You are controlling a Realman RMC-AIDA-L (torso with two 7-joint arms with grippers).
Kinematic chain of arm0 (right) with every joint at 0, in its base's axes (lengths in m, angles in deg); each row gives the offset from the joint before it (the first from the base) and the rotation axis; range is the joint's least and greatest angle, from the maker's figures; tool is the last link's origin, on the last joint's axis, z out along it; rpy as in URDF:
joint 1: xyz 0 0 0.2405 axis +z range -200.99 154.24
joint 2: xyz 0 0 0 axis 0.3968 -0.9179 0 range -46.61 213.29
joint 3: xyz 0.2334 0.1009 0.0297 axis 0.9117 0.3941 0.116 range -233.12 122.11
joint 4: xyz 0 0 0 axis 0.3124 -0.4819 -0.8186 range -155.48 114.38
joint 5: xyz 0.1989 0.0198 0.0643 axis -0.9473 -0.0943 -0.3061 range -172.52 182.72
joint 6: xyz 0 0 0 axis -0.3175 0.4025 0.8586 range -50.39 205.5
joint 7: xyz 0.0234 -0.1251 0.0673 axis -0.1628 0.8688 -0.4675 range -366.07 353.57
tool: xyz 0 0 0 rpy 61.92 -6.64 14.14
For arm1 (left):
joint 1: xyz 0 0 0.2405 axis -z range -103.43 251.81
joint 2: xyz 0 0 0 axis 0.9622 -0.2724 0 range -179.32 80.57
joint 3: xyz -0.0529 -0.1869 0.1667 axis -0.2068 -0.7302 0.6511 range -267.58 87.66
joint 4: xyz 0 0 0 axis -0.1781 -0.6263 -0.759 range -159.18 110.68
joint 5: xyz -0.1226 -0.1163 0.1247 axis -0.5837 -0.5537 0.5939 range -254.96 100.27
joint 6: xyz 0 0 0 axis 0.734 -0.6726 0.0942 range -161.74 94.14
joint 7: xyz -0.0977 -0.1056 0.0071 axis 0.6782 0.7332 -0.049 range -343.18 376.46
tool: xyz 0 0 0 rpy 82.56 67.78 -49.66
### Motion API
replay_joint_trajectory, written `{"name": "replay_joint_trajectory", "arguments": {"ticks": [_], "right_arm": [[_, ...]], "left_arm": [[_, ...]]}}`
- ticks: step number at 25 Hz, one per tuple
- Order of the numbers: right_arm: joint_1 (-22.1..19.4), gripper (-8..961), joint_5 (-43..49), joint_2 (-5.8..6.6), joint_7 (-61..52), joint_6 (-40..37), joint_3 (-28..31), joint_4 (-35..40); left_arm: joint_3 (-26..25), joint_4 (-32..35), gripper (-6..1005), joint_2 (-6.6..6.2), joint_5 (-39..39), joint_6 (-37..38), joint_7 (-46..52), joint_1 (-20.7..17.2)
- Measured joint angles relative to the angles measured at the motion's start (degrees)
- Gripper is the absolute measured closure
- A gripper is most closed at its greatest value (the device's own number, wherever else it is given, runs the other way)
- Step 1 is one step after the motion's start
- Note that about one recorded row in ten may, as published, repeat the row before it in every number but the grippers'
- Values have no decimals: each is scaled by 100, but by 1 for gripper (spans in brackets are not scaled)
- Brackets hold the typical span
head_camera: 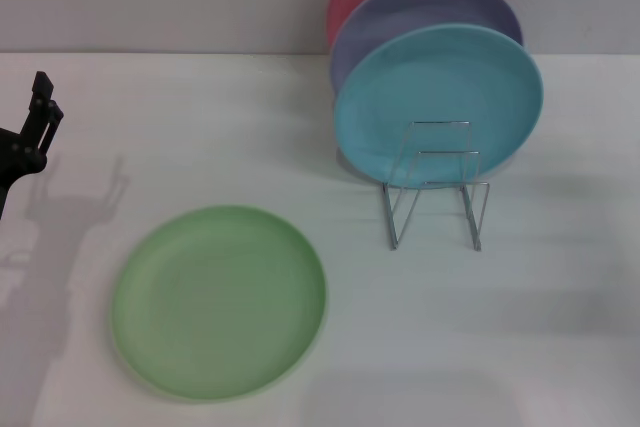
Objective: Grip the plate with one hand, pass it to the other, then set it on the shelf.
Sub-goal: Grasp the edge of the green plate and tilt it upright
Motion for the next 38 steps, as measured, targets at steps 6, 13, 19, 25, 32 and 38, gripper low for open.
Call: {"name": "replay_joint_trajectory", "arguments": {"ticks": [6,13,19,25,32,38], "right_arm": [[3,346,0,0,-1,0,0,-10],[21,346,0,1,0,0,0,-9],[53,346,0,14,-1,0,0,-9],[66,346,0,18,-1,-1,0,-9],[67,346,-4,18,-1,-25,0,-9],[86,346,-10,18,-1,-18,0,-9]], "left_arm": [[0,-1,187,0,0,0,0,-5],[0,-36,189,2,0,3,-175,-9],[-84,-375,190,-21,-10,-49,-889,13],[-1196,-1129,192,-28,-25,-867,-2431,96],[-2359,-3039,194,-214,-1,-2411,-4162,-254],[-3550,-4777,195,-214,179,-4406,-5063,-953]]}}
